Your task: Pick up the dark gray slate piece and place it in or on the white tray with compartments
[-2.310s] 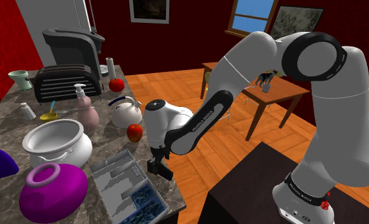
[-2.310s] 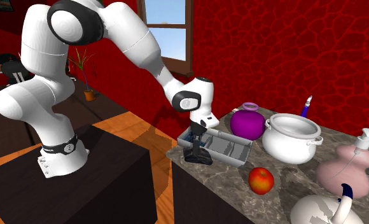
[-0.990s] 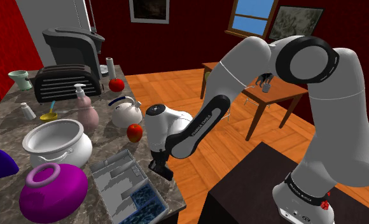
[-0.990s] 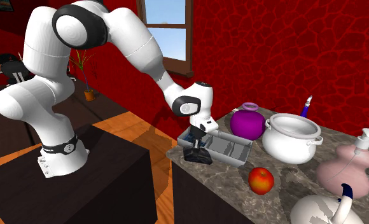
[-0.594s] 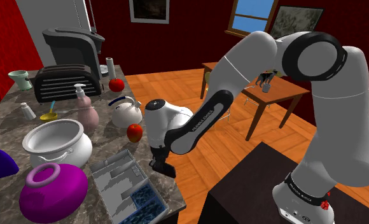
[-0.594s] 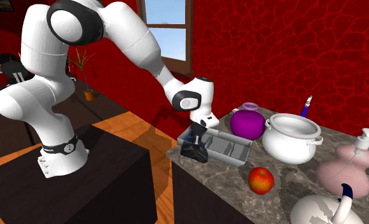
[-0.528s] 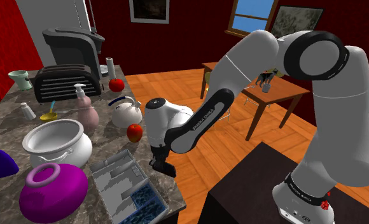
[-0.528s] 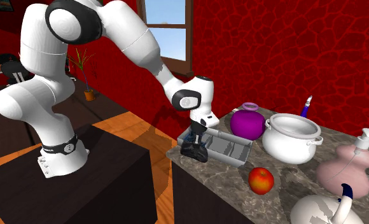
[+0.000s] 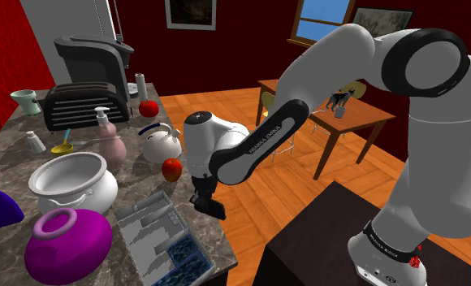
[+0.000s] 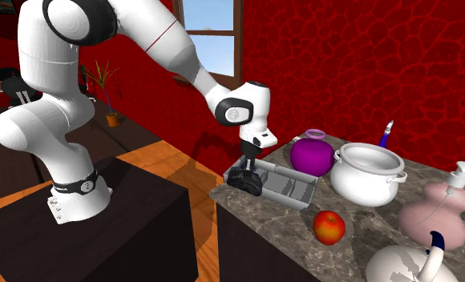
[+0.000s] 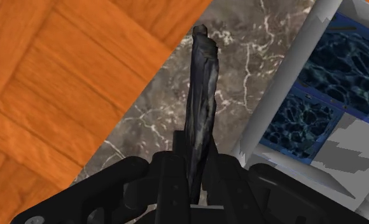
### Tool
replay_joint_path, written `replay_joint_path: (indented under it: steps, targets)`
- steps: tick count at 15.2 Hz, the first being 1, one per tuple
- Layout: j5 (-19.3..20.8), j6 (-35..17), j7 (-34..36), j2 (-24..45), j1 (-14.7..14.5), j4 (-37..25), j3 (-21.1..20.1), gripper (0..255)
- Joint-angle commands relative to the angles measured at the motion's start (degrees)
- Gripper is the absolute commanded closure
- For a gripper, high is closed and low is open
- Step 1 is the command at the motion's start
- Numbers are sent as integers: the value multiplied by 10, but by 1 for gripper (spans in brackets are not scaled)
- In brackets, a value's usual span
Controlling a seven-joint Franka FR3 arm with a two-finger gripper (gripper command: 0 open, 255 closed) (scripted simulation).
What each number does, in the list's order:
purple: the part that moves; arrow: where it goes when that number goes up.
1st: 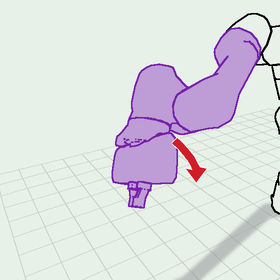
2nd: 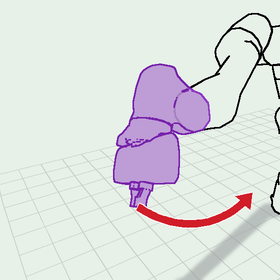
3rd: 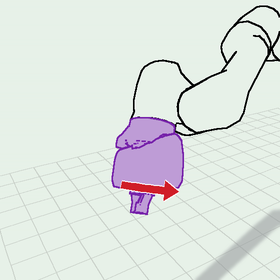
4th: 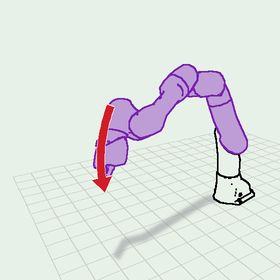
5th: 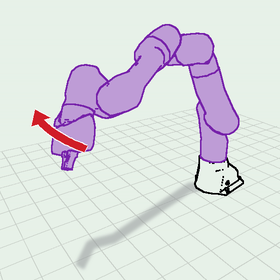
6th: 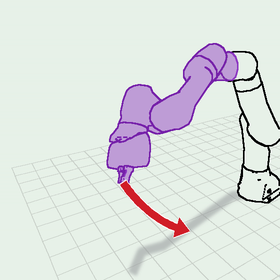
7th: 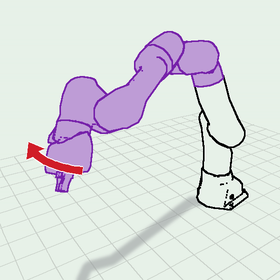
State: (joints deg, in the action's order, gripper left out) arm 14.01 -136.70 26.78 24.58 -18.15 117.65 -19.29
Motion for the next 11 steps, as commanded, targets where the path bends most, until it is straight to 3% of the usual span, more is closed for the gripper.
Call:
replay_joint_path:
  steps: [1, 9, 11]
  targets:
    - [-7, 12, -4, -13, 3, 0, -4, 255]
    - [-30, 59, -21, -56, 12, -7, -16, 255]
    - [-22, 79, 1, -28, -8, -51, -19, 255]
